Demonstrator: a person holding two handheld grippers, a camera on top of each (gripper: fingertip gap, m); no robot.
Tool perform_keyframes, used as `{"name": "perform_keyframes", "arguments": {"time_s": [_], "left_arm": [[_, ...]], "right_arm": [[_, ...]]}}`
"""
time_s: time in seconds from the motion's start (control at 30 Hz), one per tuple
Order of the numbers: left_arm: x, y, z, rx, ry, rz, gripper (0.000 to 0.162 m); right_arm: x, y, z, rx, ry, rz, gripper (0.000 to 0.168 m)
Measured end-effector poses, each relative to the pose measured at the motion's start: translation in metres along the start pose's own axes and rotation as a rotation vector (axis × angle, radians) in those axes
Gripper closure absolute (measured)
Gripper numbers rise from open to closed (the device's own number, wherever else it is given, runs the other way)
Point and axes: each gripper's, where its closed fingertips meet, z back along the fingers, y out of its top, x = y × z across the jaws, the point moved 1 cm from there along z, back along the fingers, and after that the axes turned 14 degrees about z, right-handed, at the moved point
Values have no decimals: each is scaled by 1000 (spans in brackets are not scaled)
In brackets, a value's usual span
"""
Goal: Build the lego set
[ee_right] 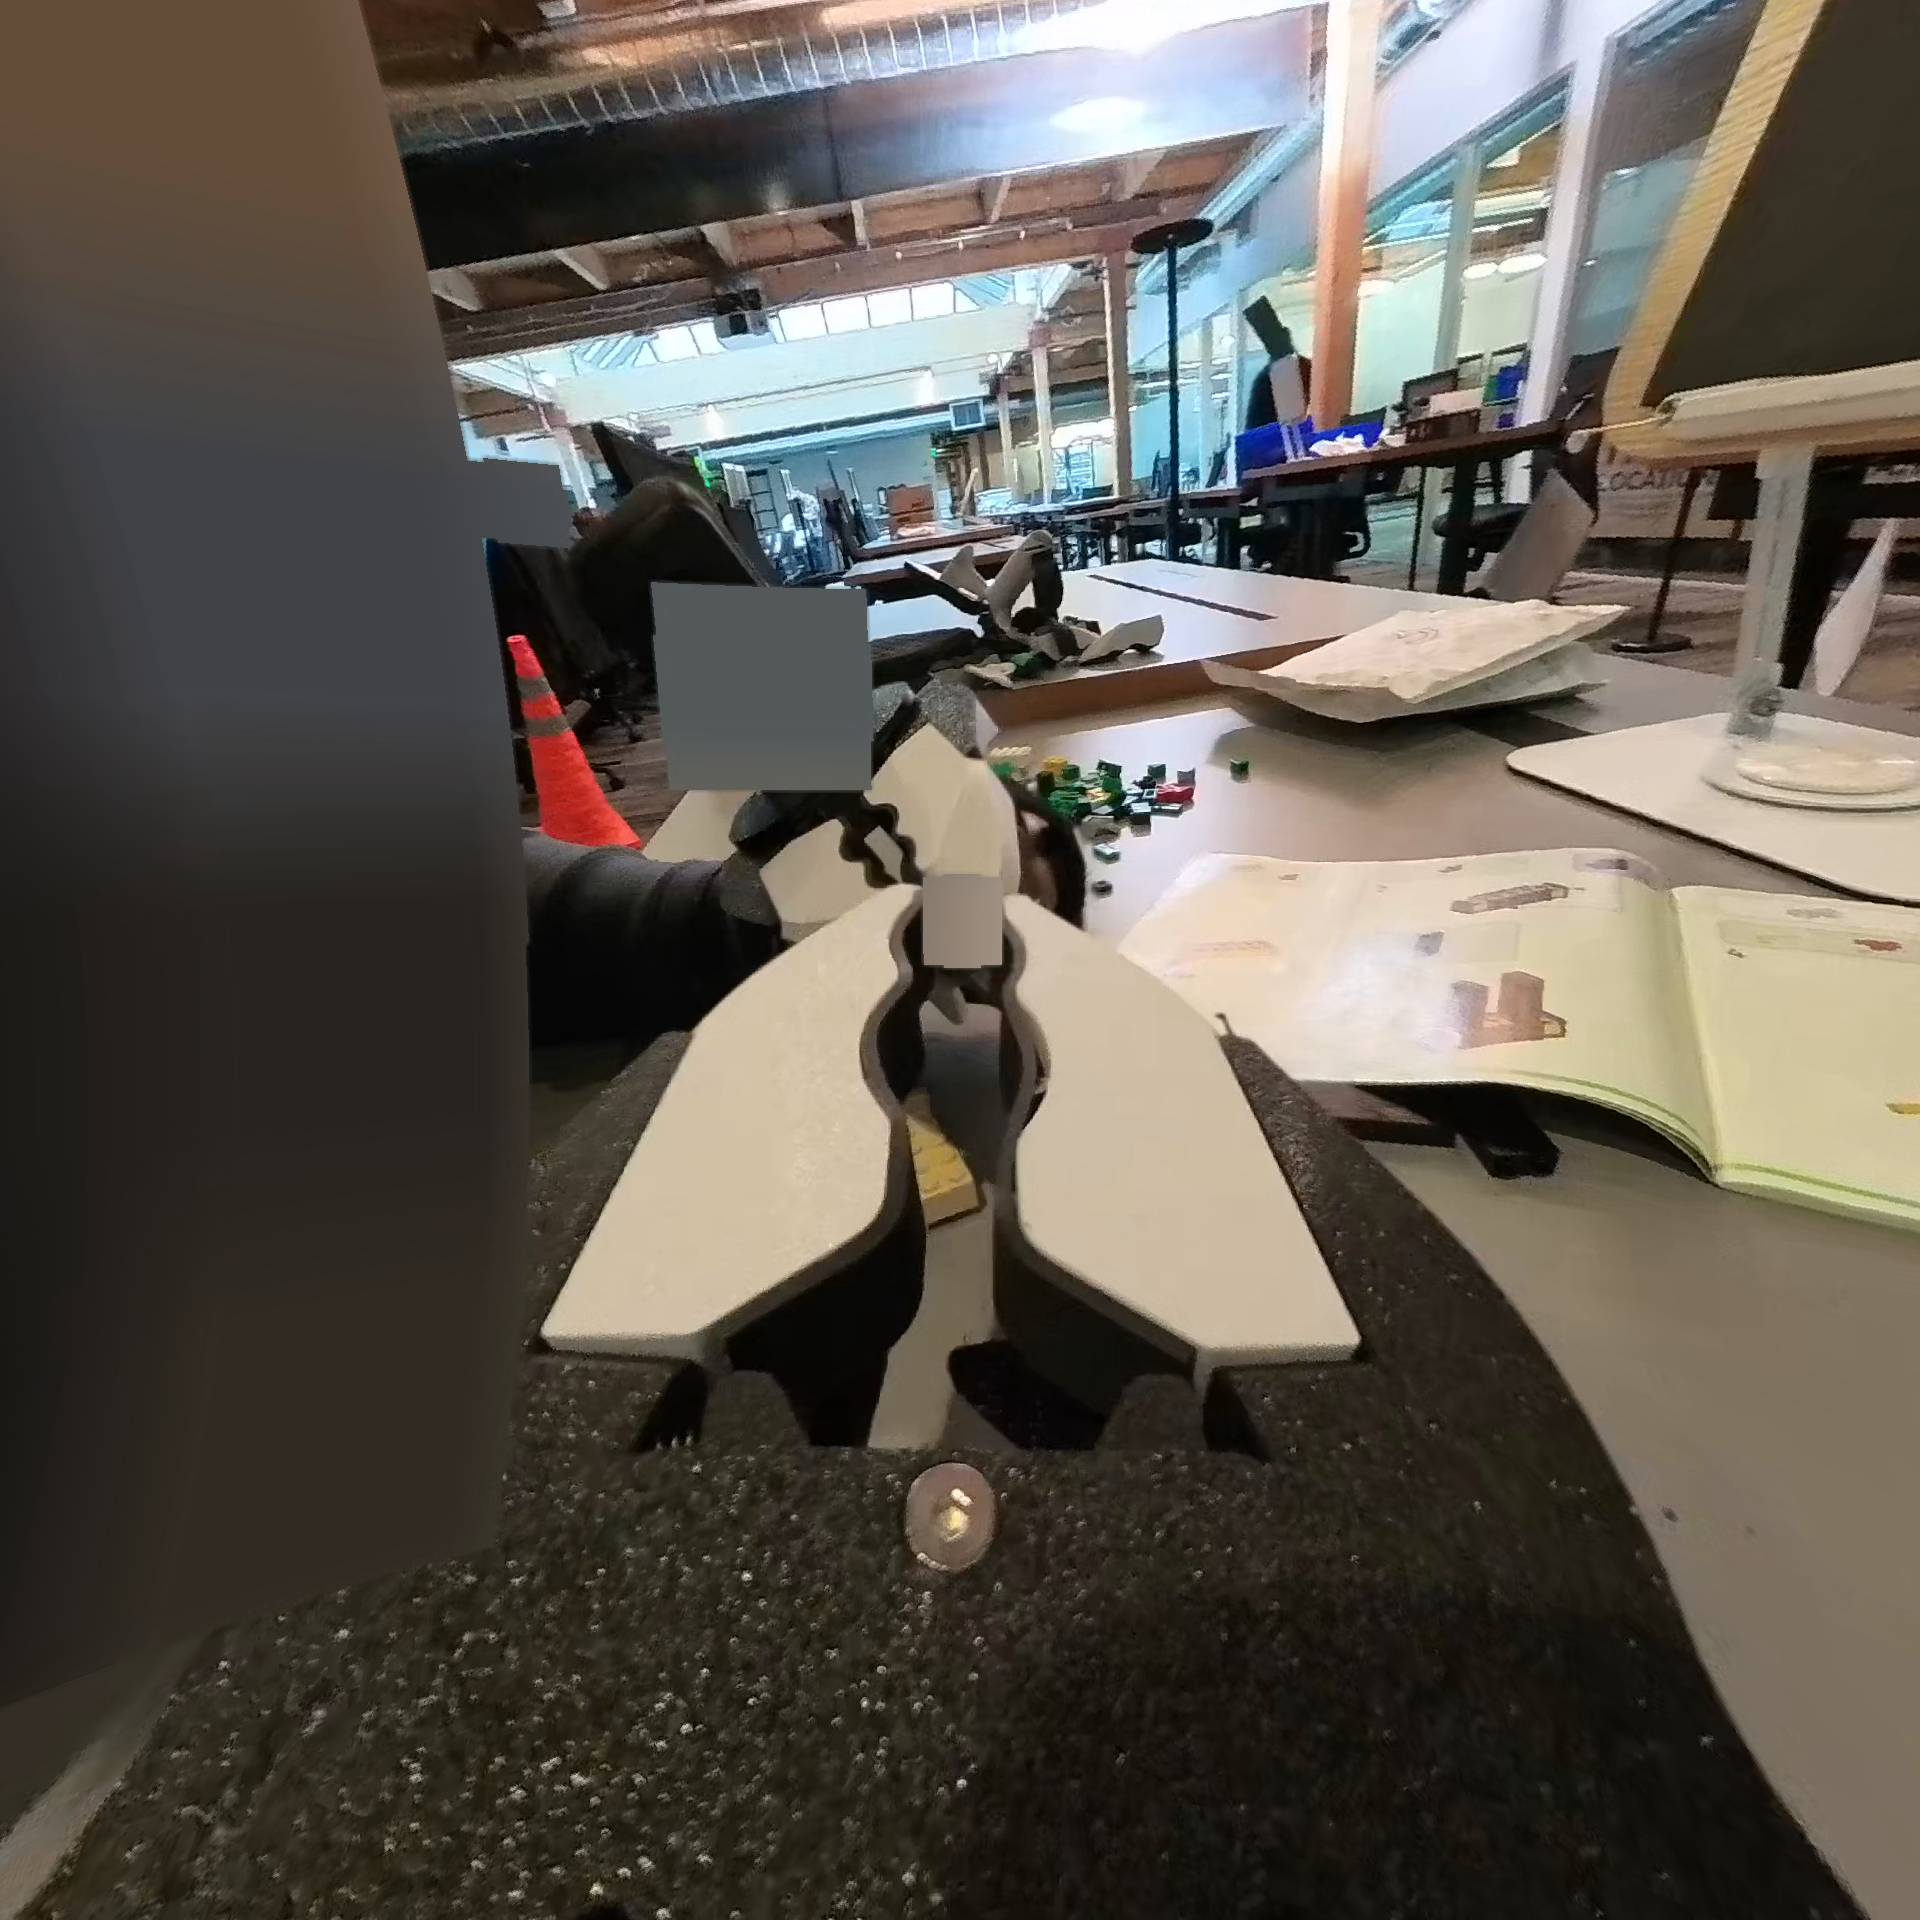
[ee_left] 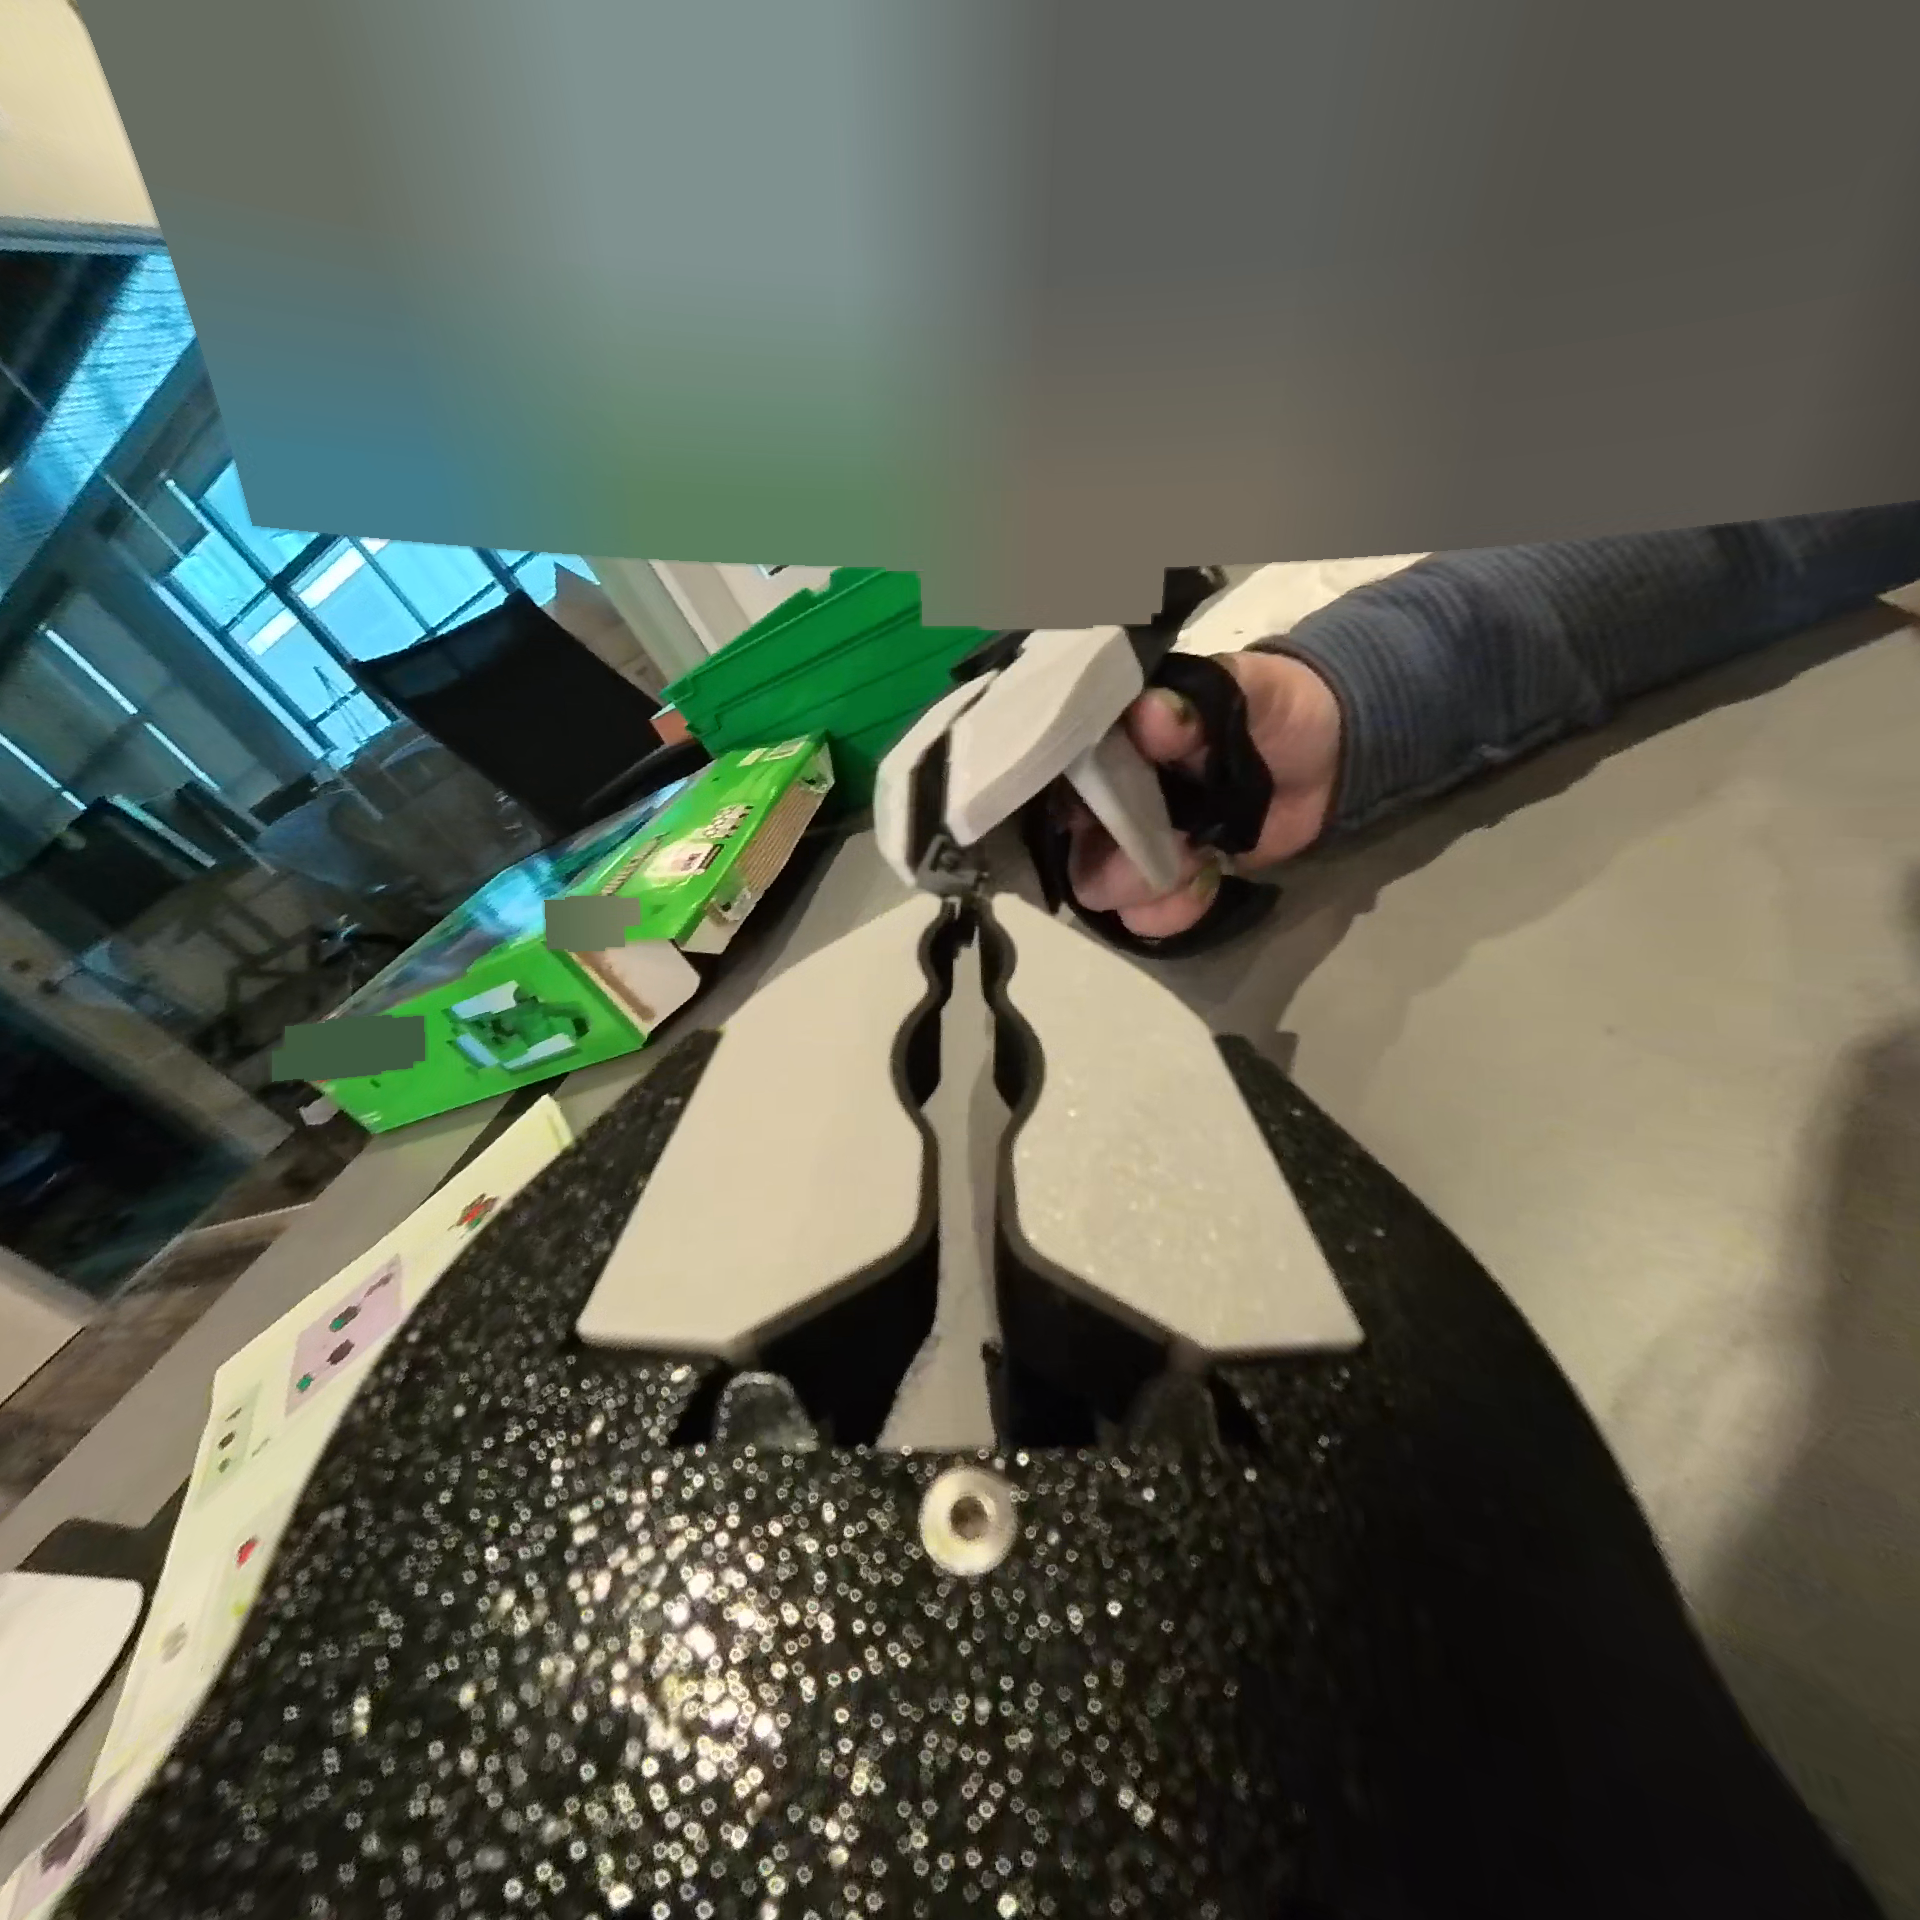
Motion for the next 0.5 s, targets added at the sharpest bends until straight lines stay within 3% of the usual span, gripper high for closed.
{"name": "perform_keyframes", "arguments": {"time_s": [0.5], "left_arm": [[4, -5, 3, -17, -63, 45, 158]], "right_arm": [[-4, -8, -1, -58, 45, -25, 164]]}}
